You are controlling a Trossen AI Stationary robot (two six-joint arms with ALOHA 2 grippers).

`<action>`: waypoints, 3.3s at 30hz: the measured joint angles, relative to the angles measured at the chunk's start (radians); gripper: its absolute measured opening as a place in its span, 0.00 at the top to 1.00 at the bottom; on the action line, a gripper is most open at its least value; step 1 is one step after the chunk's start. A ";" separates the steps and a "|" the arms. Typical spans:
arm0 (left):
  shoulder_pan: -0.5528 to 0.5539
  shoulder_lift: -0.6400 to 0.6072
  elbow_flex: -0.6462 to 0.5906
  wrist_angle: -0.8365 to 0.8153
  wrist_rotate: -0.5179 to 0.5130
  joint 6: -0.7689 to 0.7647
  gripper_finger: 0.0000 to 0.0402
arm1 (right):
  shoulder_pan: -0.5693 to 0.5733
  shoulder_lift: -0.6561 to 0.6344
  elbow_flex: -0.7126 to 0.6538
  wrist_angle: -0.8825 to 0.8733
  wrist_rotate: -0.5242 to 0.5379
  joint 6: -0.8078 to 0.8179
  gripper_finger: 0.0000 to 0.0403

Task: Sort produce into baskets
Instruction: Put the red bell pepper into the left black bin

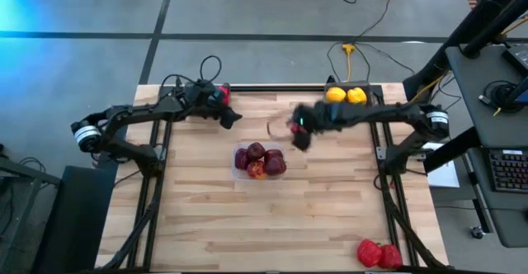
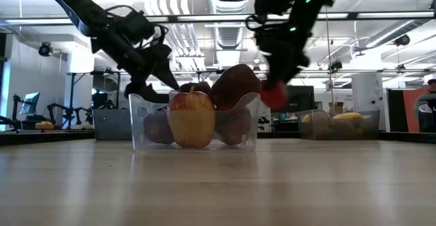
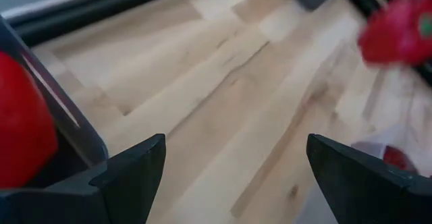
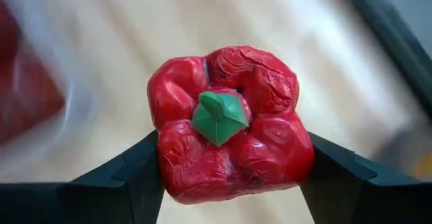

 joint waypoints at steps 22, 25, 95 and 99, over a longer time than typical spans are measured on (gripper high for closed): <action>0.094 -0.041 0.068 -0.129 -0.113 0.058 0.15 | -0.198 0.296 -0.030 0.642 -0.323 -0.036 0.34; 0.091 -0.101 0.118 -0.161 -0.106 0.134 0.15 | -0.202 0.343 -0.030 0.697 -0.325 -0.068 0.34; -0.127 0.754 0.840 -0.453 -0.010 1.002 0.06 | 0.081 -0.228 -0.022 -0.007 0.277 0.081 0.06; -0.131 0.797 0.888 -0.502 0.000 0.981 0.11 | 0.081 -0.228 -0.022 -0.008 0.277 0.082 0.06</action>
